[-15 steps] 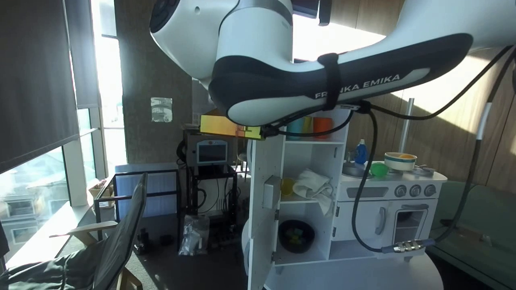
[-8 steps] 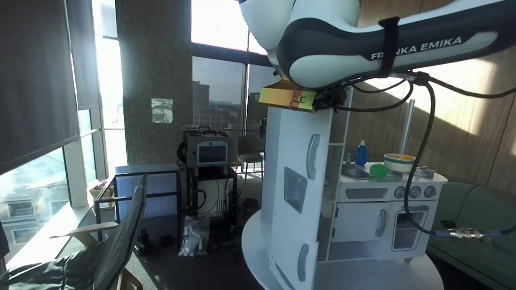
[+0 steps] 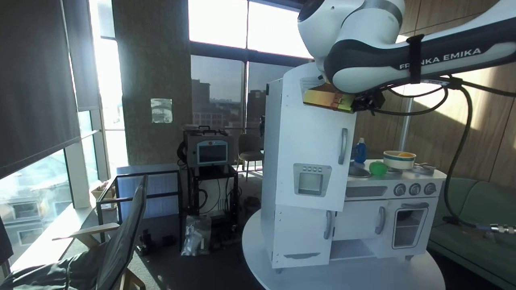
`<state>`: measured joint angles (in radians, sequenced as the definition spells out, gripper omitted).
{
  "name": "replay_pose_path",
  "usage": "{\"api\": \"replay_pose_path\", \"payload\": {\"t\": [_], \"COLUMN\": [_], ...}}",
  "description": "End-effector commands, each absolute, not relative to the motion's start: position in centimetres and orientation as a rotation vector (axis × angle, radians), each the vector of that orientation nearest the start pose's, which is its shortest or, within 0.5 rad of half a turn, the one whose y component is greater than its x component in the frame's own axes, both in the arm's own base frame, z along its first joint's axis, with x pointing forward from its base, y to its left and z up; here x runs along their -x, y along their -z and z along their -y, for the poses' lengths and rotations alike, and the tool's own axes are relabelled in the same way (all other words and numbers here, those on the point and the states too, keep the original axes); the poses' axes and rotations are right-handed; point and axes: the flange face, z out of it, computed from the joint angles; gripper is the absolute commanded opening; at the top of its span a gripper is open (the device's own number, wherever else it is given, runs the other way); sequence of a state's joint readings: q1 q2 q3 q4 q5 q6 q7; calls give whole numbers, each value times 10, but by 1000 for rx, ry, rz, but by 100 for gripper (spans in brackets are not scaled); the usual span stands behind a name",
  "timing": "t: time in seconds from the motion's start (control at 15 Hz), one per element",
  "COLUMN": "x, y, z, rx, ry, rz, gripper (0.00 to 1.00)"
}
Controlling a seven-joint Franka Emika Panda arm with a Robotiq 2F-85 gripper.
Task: Close all the open cabinet doors
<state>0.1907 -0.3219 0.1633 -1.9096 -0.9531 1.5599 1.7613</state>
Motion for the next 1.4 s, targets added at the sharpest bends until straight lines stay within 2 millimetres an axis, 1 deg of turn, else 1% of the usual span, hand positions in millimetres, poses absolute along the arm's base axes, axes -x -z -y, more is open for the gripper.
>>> {"api": "replay_pose_path", "payload": {"t": [0.0, 0.07, 0.2, 0.4, 0.6, 0.73, 0.87, 1.13, 1.27, 1.33], "x": [-457, -464, -480, -499, -513, -520, -525, -535, -536, -533], "y": [-665, -661, -650, -630, -606, -588, -574, -555, -550, -548], "z": [-52, -45, -37, -29, -13, -5, -1, 2, 2, 0], "rx": [-1836, -1855, -1919, -2034, -2114, -2156, -2184, -2242, -2264, -2283], "ry": [-1177, -1200, -1240, -1280, -1275, -1252, -1241, -1269, -1257, -1232], "rz": [1624, 1636, 1625, 1588, 1601, 1615, 1619, 1565, 1573, 1579], "gripper": [100, 100, 100, 100, 100, 100, 100, 100, 100, 100]}}
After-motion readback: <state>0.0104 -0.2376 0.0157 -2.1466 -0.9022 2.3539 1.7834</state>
